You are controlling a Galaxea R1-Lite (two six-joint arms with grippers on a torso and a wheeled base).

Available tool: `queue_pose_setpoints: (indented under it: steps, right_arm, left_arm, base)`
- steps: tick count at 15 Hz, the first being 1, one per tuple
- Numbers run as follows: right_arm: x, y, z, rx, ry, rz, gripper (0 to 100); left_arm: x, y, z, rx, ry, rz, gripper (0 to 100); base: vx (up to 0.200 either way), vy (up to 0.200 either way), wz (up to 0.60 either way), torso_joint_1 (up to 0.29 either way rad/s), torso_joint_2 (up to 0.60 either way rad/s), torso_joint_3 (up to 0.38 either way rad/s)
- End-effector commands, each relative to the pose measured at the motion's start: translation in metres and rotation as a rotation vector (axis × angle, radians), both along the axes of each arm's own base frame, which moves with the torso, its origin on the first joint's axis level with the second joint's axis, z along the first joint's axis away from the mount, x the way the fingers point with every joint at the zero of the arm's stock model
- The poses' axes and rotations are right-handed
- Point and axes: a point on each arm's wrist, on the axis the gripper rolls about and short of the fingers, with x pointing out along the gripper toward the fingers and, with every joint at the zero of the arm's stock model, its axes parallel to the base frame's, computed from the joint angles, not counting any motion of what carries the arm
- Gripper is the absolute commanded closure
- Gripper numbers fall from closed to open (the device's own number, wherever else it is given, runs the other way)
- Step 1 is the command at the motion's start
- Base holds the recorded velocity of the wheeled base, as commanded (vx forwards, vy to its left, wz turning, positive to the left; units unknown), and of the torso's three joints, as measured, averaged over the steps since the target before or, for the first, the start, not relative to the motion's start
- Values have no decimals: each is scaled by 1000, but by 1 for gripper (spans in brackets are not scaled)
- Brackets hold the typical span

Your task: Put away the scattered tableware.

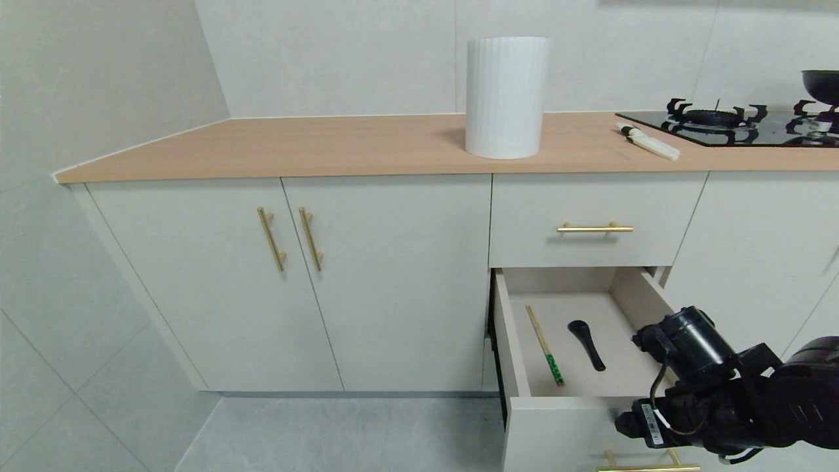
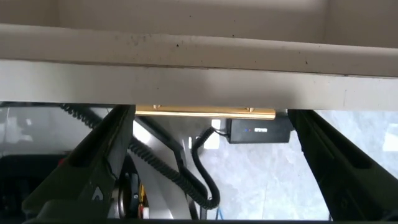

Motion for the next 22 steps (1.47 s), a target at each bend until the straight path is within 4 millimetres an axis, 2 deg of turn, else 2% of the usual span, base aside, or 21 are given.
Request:
queue_pose_setpoints:
  steps: [1,8,17,20,22]
  right_arm:
    - [3,1,-1,2,-2,-7,0]
    - [24,-1,0,18,-33,-72,0]
    - [68,0,-7,2,-56,-85,0]
    - [83,5,-6,6,-80,-77,0]
    - [95,1,-3,-1,-102,-76,0]
  left_arm:
    - [0,0,0,0,0,1,0]
    - [0,0,0,0,0,-1,0]
    - [0,0,0,0,0,-1,0]
    - [0,0,0,0,0,1,0]
    - [0,0,0,0,0,-1,0]
  base:
    - [0,0,0,0,0,0]
    - [0,0,0,0,0,0]
    - [0,0,0,0,0,0]
    - [0,0,0,0,0,0]
    - [0,0,0,0,0,0]
